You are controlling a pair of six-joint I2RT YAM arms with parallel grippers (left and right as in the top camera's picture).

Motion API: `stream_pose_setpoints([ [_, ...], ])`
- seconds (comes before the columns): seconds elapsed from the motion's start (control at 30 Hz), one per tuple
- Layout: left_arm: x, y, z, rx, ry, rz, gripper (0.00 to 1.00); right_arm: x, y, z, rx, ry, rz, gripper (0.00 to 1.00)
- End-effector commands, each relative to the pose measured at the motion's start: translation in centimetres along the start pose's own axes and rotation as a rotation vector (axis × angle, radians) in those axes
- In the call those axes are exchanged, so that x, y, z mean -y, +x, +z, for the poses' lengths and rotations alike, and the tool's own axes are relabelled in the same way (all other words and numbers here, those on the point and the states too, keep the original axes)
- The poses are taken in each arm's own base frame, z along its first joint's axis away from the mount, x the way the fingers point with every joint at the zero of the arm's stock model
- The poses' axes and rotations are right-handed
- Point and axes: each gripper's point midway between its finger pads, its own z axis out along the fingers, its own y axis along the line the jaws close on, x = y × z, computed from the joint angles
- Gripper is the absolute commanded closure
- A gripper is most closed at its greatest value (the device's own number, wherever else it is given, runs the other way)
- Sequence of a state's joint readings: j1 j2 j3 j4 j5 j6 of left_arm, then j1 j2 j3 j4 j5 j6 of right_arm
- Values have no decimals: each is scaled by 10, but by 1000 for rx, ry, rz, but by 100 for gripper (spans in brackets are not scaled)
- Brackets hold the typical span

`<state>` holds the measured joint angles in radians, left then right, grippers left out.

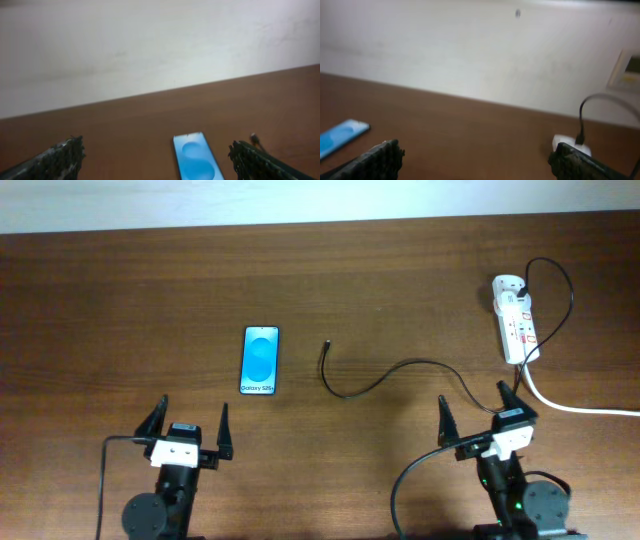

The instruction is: Plug charger to phone and switch on socket

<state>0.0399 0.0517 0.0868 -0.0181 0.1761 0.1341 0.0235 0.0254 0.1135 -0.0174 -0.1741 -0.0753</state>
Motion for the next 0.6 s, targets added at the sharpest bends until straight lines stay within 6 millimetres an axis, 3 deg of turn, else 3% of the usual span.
stream_pose_setpoints([
  [0.0,6,-38,0,37,61,-11,1,-8,-40,-3,50,-54,5,2],
  [0.1,8,-50,6,-7,96,-22,1,-11,-60,1,27,-89,10,2],
  [0.27,7,-77,30,-109,149,-48,1,-7,-77,20,-167,-101,50,2],
  [0.4,6,-90,62,-226,206,-85,1,-2,-87,43,-327,-111,84,2],
  [0.57,13,-85,108,-478,321,-181,1,2,-94,66,-498,-123,121,2],
])
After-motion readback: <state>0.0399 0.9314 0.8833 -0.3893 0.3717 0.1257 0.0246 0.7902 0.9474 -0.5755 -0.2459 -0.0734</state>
